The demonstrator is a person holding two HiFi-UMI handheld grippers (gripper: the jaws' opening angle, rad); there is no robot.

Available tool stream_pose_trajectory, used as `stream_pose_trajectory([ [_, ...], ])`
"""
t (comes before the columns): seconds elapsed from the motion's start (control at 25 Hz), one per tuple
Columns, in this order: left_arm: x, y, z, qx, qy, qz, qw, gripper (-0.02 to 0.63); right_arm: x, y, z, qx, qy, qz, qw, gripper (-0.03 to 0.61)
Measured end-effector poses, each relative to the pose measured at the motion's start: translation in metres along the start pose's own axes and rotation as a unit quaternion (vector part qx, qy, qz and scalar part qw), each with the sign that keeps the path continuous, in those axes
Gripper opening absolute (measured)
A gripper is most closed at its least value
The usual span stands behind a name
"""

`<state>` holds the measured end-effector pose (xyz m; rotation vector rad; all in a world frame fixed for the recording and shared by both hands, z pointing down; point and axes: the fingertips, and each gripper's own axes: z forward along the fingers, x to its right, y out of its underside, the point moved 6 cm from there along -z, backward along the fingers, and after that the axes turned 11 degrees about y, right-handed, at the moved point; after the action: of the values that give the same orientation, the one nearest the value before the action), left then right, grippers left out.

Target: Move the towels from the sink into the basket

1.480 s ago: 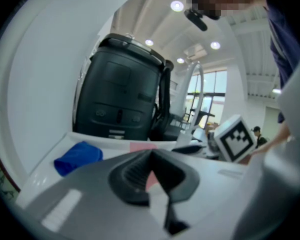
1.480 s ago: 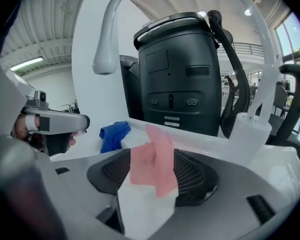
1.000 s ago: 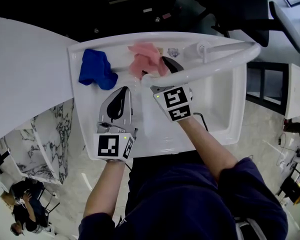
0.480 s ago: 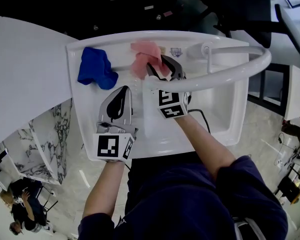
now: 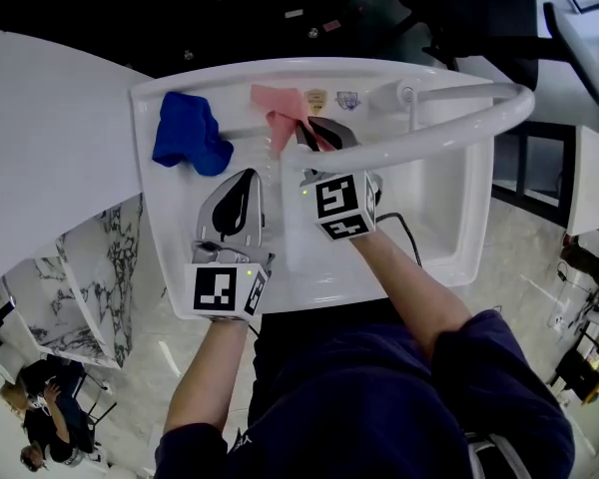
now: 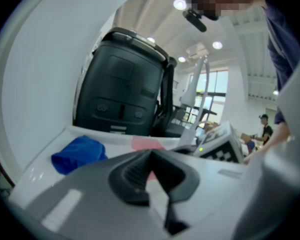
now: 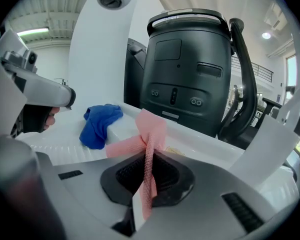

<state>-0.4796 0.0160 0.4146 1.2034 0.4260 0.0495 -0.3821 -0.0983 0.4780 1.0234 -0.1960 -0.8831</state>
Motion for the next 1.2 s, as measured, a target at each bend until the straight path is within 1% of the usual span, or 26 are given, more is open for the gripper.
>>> stream_pose_trajectory([
  [0.28, 0.015, -0.003, -0.002, 0.002, 0.016, 0.006, 0.9998, 0.003, 0.010, -0.001, -0.030, 0.016, -0.011, 0.019, 1.000, 0.021],
  [0.64, 0.056, -0.004, 0.003, -0.004, 0.063, 0.022, 0.9978, 0.003, 0.031, 0.015, -0.088, 0.017, 0.011, 0.047, 0.999, 0.020],
  [0.92, 0.108, -0.007, 0.013, -0.010, 0.114, 0.044, 0.9925, 0.002, 0.056, 0.034, -0.147, 0.021, 0.040, 0.069, 0.997, 0.020],
  [1.2, 0.186, -0.012, 0.023, -0.013, 0.159, 0.076, 0.9843, 0.002, 0.097, 0.058, -0.225, 0.040, 0.083, 0.095, 0.991, 0.020],
])
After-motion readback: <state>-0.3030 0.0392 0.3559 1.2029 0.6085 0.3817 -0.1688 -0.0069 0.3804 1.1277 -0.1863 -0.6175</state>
